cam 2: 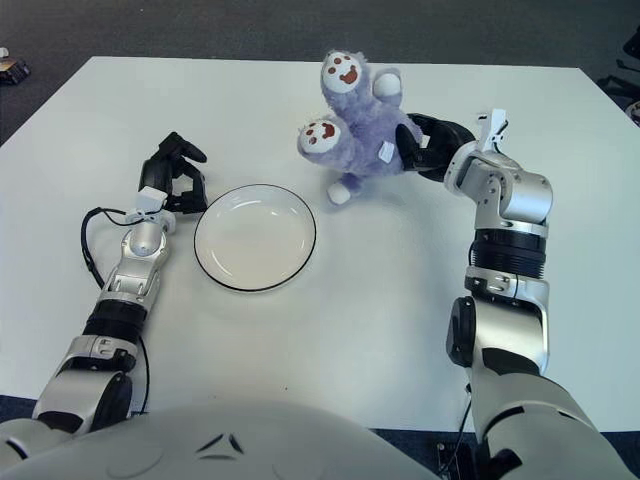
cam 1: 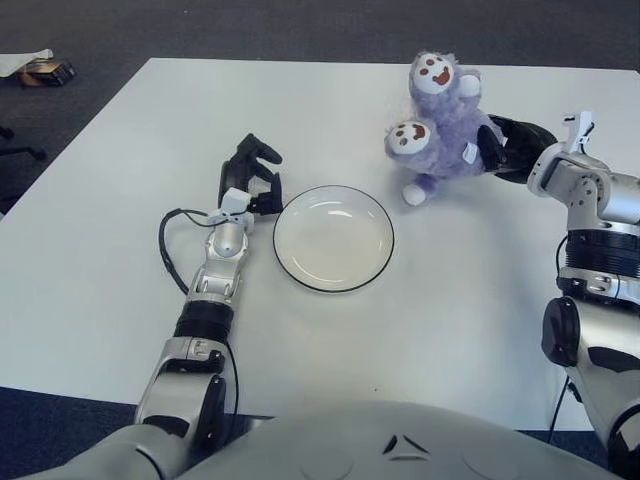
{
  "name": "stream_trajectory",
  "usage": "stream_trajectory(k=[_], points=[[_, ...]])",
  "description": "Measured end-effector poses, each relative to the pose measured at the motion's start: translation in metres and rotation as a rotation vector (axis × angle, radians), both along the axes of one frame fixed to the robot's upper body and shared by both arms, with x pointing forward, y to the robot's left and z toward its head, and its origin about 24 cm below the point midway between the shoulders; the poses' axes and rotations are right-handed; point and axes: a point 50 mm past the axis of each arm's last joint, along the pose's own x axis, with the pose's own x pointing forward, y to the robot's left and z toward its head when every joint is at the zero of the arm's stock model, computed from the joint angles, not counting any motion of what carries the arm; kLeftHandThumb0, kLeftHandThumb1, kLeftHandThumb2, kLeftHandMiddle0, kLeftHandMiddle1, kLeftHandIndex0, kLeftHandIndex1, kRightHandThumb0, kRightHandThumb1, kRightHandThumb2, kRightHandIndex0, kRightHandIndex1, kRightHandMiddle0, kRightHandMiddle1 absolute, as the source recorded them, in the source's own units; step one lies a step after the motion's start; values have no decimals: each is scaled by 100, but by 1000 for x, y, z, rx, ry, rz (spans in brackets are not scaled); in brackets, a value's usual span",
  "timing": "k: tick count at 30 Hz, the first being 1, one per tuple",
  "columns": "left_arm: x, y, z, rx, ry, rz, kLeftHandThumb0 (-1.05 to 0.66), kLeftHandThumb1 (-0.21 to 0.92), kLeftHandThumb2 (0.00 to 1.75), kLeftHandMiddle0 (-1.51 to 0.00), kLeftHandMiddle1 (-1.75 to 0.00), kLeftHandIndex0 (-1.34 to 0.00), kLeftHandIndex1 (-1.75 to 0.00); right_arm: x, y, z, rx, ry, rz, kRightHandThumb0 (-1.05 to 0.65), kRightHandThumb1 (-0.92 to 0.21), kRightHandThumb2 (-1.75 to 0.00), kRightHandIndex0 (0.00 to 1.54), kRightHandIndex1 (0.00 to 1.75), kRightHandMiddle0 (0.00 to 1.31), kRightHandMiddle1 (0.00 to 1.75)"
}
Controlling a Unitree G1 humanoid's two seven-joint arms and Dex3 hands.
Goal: Put the doll into the plate.
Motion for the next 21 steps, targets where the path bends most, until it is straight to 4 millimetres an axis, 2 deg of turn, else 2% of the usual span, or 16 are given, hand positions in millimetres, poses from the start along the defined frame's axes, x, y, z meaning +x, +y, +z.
stream_trajectory(k=[1, 4, 6, 7, 8, 10, 13, 21], points=[[0, 0, 1, 29, -14, -7, -1, 53, 100, -51, -156, -32, -174, 0, 2, 0, -5, 4, 7, 0, -21, -140, 79, 158, 44, 175], [1, -2, 4, 112, -43, -18, -1, 68, 80, -41, -153, -26, -174, 1, 8, -1, -18, 7, 30, 0, -21, -141, 78, 161, 44, 175], [3, -1, 5, 164, -50, -22, -1, 82, 62, -31, -156, -17, -174, 1, 12, -2, -22, 9, 46, 0, -20, -142, 78, 161, 45, 175], [3, -1, 4, 196, -52, -23, -13, 86, 58, -23, -154, -18, -175, 1, 13, -2, -22, 10, 57, 0, -19, -143, 79, 160, 45, 175], [4, 0, 4, 229, -55, -21, -17, 87, 57, -20, -154, -18, -175, 1, 15, -3, -18, 10, 70, 0, -18, -143, 80, 159, 46, 175], [5, 1, 4, 301, -61, -24, -41, 80, 65, -11, -145, -7, -146, 1, 18, -4, -1, 12, 101, 0, -17, -144, 81, 158, 47, 175], [9, 2, 7, 383, -80, -22, -54, 72, 72, -5, -136, -2, -126, 1, 22, -8, 37, 25, 137, 0, -16, -145, 82, 158, 48, 175], [25, -7, 25, 497, -181, -20, -61, 68, 74, -4, -104, 0, -90, 0, 37, -13, 130, 41, 224, 0, -20, -142, 78, 161, 45, 175]])
